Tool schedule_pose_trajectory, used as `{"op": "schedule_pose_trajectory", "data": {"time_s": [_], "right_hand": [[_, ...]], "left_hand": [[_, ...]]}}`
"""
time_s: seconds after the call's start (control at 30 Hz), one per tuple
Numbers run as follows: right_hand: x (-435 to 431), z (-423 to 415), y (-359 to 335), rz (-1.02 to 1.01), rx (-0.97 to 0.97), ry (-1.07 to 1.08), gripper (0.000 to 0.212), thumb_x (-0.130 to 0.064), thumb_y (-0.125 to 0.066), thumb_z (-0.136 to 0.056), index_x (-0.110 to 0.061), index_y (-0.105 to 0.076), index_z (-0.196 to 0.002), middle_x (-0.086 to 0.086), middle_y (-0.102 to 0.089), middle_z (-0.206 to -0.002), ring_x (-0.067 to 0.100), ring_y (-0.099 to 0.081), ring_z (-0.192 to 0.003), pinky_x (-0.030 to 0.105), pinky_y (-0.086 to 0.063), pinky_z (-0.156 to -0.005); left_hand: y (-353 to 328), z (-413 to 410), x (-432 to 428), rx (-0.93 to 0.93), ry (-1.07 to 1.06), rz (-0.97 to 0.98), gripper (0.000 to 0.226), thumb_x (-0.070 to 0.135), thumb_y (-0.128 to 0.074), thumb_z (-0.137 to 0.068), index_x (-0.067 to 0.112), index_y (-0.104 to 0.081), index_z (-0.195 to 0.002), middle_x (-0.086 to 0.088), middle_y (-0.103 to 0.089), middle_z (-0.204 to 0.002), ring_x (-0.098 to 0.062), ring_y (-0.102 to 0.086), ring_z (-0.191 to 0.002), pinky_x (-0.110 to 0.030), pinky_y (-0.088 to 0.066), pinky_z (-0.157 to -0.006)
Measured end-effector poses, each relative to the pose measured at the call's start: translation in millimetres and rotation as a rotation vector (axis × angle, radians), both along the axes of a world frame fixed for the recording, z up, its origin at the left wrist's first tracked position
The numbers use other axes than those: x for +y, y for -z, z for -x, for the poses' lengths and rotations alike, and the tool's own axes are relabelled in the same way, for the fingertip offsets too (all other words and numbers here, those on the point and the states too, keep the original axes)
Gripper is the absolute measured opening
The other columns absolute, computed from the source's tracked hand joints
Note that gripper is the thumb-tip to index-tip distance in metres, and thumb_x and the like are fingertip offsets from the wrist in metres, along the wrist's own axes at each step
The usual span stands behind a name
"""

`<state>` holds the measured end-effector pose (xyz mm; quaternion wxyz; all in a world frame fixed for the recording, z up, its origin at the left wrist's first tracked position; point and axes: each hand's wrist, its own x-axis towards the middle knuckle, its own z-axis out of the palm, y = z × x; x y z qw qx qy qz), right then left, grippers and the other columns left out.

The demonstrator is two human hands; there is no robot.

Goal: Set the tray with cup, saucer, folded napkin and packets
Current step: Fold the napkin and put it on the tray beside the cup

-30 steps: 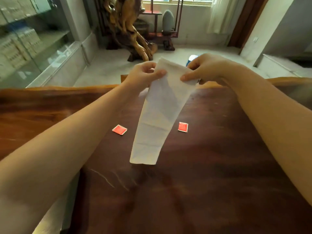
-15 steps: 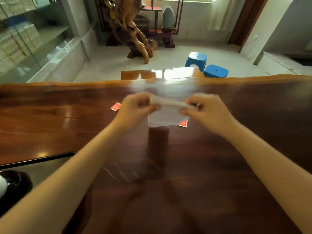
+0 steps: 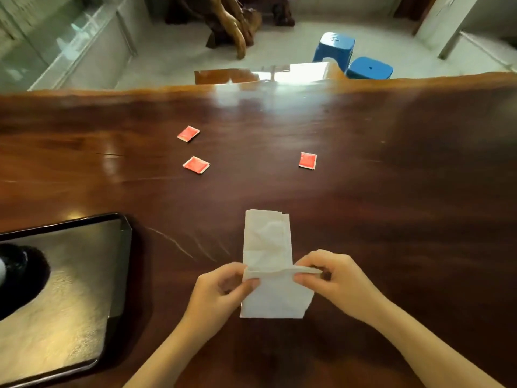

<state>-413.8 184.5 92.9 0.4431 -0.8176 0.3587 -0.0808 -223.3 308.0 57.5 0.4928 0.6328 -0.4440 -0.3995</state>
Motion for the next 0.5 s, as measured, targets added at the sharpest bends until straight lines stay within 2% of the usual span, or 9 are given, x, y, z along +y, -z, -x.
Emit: {"op": "schedule_pose_trajectory", "data": {"time_s": [0.1, 0.27, 0.5], "right_hand": [[-27, -16, 14, -0.068, -0.095, 0.119, 0.013, -0.023, -0.066, -0.083, -0.018, -0.069, -0.094, -0.003, -0.069, -0.087, 0.012, -0.063, -0.080, 0.027, -0.051, -0.071], [-75, -56, 59, -0.063, -0.129, 0.310, 0.015, -0.021, -0.062, -0.086, -0.015, -0.066, -0.099, -0.004, -0.067, -0.092, 0.013, -0.063, -0.086, 0.024, -0.051, -0.071], [-106, -90, 133, 0.081, 0.047, 0.385, 0.014, -0.018, -0.057, -0.087, -0.011, -0.066, -0.096, 0.004, -0.067, -0.097, 0.020, -0.054, -0.096, 0.031, -0.044, -0.076]], "left_hand": [[4, -12, -27, 0.068, -0.049, -0.024, 0.015, 0.027, -0.067, -0.080, 0.021, -0.072, -0.092, 0.007, -0.074, -0.095, -0.010, -0.069, -0.089, -0.021, -0.055, -0.072], [34, -33, -95, 0.011, -0.204, -0.091, 0.021, 0.014, -0.065, -0.084, 0.025, -0.066, -0.102, 0.007, -0.070, -0.100, -0.007, -0.065, -0.093, -0.022, -0.052, -0.074], [86, -39, -131, -0.157, -0.286, -0.208, 0.047, 0.014, -0.057, -0.088, 0.021, -0.047, -0.133, -0.001, -0.058, -0.127, -0.014, -0.056, -0.111, -0.026, -0.046, -0.090]]}}
